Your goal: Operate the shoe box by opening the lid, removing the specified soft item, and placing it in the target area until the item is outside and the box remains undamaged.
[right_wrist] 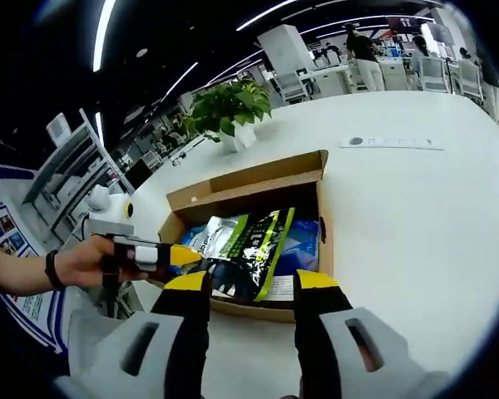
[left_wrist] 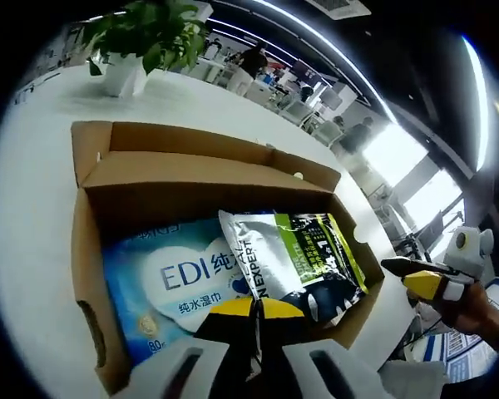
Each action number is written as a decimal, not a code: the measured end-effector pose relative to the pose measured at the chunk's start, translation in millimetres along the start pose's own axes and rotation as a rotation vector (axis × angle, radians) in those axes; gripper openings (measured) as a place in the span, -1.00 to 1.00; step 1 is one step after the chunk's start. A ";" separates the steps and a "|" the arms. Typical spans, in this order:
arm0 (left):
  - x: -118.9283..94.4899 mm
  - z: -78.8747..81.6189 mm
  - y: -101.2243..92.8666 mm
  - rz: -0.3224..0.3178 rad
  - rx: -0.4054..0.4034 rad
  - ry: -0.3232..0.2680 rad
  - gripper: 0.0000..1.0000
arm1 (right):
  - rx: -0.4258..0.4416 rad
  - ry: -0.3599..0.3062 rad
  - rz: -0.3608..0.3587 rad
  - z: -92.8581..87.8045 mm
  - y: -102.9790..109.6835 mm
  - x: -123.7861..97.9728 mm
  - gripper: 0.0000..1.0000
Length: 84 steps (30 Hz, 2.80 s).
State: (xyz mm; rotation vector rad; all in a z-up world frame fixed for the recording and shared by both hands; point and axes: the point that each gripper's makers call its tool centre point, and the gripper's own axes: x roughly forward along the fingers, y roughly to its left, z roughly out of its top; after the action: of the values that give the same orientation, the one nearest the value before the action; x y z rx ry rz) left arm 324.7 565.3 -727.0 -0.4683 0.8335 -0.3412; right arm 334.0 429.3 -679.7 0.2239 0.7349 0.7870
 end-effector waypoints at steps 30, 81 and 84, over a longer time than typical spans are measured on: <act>3.1 -4.7 -4.1 -0.001 0.036 0.022 -0.99 | 0.086 0.073 -0.029 -11.5 -11.9 36.3 -1.00; 30.2 24.0 -156.8 -0.189 0.316 0.057 -0.99 | 0.164 -0.222 -0.152 33.7 -74.0 -102.1 -1.00; 36.8 23.9 -165.6 -0.199 0.328 0.062 -0.99 | 0.173 -0.230 -0.163 31.8 -79.8 -110.2 -1.00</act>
State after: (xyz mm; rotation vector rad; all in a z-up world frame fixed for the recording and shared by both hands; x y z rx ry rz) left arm 348.6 414.4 -649.6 -0.2350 0.7748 -0.6680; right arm 347.9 297.7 -634.8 0.3988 0.5944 0.5328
